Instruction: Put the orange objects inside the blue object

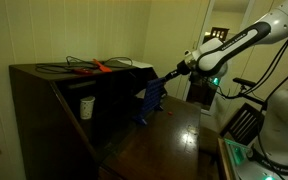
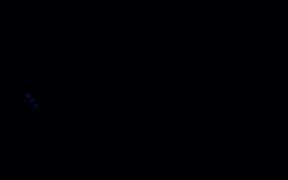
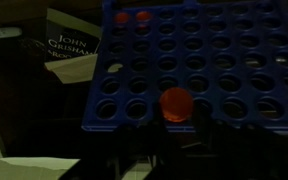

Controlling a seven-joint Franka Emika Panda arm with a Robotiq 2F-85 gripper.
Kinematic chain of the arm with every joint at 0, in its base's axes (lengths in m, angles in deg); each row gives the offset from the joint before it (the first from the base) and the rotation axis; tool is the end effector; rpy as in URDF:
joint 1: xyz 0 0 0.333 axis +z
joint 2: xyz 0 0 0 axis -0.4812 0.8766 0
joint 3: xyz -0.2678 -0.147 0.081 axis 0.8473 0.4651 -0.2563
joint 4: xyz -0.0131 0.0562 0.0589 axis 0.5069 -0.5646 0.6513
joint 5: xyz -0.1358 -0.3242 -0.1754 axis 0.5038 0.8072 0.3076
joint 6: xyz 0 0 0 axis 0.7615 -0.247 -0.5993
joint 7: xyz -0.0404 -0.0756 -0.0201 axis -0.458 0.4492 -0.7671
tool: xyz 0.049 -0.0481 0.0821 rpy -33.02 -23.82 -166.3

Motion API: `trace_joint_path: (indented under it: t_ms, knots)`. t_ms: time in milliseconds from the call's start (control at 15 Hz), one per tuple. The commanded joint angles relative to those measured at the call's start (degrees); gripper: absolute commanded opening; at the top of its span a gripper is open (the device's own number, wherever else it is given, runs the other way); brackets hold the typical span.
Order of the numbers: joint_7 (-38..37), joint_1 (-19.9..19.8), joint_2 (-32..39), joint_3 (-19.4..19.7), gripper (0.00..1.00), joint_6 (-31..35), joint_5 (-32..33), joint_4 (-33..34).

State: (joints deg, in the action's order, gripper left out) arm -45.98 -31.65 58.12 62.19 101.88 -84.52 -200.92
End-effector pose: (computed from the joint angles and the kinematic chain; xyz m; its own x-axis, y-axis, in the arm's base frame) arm 0.3993 -0.1717 0.3971 0.6959 -0.1367 0.7050 -0.2383 -0.9700 0.0471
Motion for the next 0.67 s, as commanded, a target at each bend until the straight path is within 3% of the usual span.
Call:
trace_joint_path:
  t_ms: [0, 600]
  knots:
    - [0.5, 7.4, -1.8, 6.4, 0.09, 3.7, -0.6, 0.1]
    - [0.0, 17.5, -4.0, 18.0, 0.09, 11.5, 1.9, -1.4]
